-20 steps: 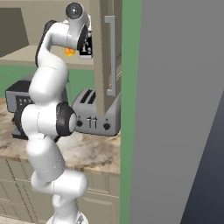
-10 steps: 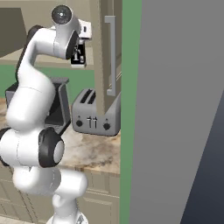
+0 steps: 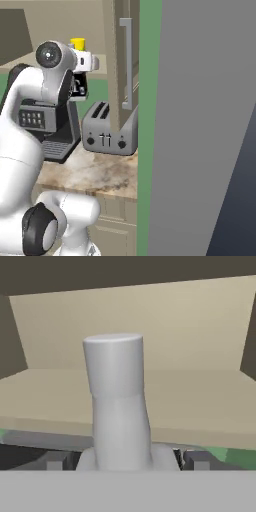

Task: Open the cabinet directly in front. Then move the liquor and the cup to the dining counter with the candle on it.

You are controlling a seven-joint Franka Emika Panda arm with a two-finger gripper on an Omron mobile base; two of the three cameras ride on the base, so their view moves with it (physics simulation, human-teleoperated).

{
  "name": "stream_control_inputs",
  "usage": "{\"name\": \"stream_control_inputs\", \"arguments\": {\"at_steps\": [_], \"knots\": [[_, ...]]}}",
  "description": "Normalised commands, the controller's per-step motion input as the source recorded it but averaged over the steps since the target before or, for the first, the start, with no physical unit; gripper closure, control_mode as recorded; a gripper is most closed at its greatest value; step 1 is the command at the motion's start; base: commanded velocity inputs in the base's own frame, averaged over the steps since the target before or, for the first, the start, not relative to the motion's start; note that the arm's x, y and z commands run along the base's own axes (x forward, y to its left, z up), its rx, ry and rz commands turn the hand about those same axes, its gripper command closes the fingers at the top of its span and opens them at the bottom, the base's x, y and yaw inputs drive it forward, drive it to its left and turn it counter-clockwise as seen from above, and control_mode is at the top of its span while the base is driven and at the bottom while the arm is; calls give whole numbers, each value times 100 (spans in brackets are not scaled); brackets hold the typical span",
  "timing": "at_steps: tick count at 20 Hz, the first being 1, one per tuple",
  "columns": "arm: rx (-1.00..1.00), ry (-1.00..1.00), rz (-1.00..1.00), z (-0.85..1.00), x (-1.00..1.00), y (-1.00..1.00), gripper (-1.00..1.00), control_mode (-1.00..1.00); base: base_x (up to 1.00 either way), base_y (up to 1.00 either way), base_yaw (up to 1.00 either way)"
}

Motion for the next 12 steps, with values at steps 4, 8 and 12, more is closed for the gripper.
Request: {"name": "stream_control_inputs", "arguments": {"at_steps": [4, 8, 12], "knots": [[-4, -34, 0, -5, -91, 45, 100, -100, 0, 0, 0], [0, -18, 0, 0, -25, 5, 100, -100, 0, 0, 0], [0, 0, 0, 0, 0, 0, 100, -100, 0, 0, 0]]}}
